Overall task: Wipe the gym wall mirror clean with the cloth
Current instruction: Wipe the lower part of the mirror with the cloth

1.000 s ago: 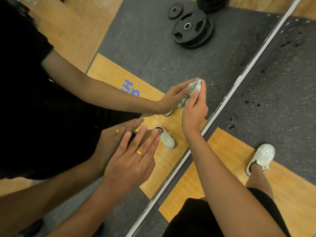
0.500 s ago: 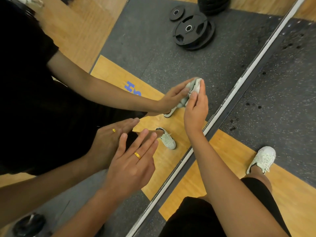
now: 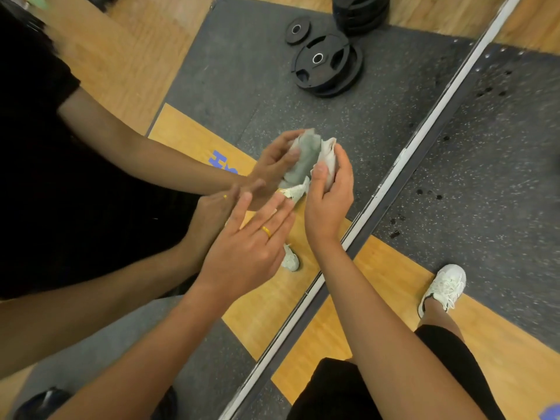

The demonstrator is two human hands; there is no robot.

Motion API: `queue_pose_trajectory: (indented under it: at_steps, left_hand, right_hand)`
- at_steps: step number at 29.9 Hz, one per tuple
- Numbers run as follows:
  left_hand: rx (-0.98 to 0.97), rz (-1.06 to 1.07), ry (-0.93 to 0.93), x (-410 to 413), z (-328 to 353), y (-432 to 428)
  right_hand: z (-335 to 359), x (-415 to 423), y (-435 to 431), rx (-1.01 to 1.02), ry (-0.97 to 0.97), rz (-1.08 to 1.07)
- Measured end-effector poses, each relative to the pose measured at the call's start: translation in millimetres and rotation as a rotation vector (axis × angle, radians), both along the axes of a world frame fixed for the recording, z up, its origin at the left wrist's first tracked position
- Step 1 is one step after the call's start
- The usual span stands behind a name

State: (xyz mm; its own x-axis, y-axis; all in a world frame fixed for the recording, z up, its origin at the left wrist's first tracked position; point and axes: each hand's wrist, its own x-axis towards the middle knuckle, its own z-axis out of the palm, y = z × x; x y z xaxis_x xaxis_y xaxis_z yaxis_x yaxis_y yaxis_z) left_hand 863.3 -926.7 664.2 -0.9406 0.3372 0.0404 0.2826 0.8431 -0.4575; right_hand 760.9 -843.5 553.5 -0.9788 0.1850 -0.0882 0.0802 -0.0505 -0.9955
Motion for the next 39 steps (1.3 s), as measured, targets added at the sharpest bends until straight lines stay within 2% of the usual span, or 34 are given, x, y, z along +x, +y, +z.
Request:
queue_pose_trajectory:
  at_steps: [2,4,6,10,12,14,17,19,23,25,27,31,34,36,39]
  left_hand:
    - [0.003,0.009,0.006,0.6,-1.9,0.5]
    - [0.005,0.028,0.018,-0.9,-3.1,1.5]
    - [-0.032,0.031,0.020,-0.6,-5.0,1.2]
    - [-0.062,0.027,0.024,-0.7,-4.2,2.6]
    - [-0.088,0.006,0.021,-2.0,-2.4,2.6]
    - [-0.104,0.003,0.031,-2.6,-2.8,2.2]
    - [-0.105,0.016,0.052,-4.3,-5.2,3.3]
    - [-0.103,0.021,0.046,-4.9,-4.8,5.1]
    - [-0.065,0.035,0.005,-4.0,-1.6,5.2]
    - [-0.047,0.055,-0.017,-4.0,-1.2,5.6]
    - [-0.027,0.060,-0.034,-2.6,-1.4,4.1]
    - [0.034,0.035,-0.029,-2.8,-4.6,2.8]
    - [0.044,-0.002,-0.014,-2.5,-5.2,1.7]
    - [0.054,-0.002,-0.020,-3.0,-5.2,1.8]
    - [0.046,-0.010,-0.020,-4.3,-3.9,2.5]
  right_hand:
    - [4.5,-15.0,-3.1,-0.036,0.055,0.003]
    - [-0.5,-26.0,-7.4,0.017,0.162,0.020]
    - [-18.9,-32.4,-7.2,0.073,0.183,0.035]
    - [-42.3,-61.9,6.0,-0.046,-0.208,-0.015]
    - [-34.5,-76.4,8.9,-0.097,-0.275,-0.044]
    - [-9.7,-80.2,9.5,-0.102,-0.202,-0.030]
    - [11.4,-72.1,11.5,-0.065,0.010,0.037]
    - [4.3,-72.8,9.8,-0.042,0.018,0.062]
    - [-23.6,-73.3,6.3,0.040,-0.160,-0.033]
    - [-28.3,-77.4,6.3,0.035,-0.325,-0.023]
    - [-24.9,-79.8,7.0,0.011,-0.384,-0.004]
    - [12.5,-73.4,11.9,-0.040,-0.145,0.046]
    - [10.6,-65.6,9.1,0.031,0.022,0.058]
    - [-7.3,-68.6,5.5,0.089,0.043,0.037]
    - [-31.1,-76.5,3.6,0.115,-0.035,-0.049]
